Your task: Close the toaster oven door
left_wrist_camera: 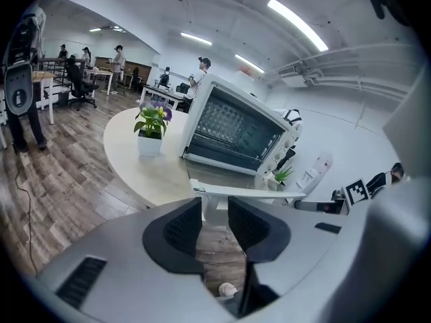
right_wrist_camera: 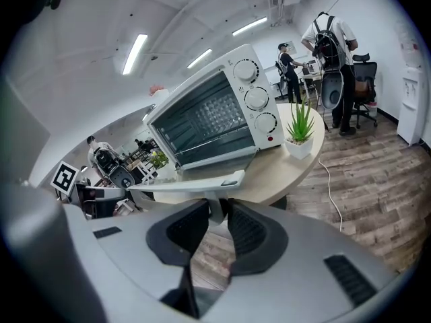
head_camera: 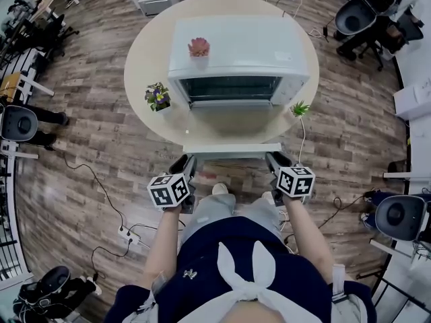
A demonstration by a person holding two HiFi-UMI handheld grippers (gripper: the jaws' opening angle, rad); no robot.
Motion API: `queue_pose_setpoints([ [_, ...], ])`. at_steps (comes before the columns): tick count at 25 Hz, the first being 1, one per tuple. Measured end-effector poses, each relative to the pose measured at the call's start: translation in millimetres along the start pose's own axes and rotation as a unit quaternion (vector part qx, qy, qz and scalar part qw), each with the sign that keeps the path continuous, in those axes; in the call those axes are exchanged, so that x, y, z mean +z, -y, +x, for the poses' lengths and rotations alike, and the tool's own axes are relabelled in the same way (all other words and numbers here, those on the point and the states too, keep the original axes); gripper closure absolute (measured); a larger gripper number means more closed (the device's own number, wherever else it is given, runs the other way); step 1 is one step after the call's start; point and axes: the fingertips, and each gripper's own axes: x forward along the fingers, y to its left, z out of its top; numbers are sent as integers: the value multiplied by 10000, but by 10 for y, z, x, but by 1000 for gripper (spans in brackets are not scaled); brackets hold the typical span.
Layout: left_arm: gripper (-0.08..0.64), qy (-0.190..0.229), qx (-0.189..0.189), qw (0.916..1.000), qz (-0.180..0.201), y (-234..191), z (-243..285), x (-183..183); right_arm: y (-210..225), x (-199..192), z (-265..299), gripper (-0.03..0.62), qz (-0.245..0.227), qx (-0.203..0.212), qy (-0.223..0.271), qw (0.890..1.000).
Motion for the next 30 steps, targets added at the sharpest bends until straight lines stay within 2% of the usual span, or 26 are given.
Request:
queue_pose_setpoints([
  [8, 430, -105, 123, 9997, 204, 14, 109, -16, -25, 82, -24, 497, 40, 90, 40, 9999],
  [30, 431, -23, 345, 9986, 392, 49, 244, 124, -89, 228, -81, 497, 71, 187, 88, 9998],
])
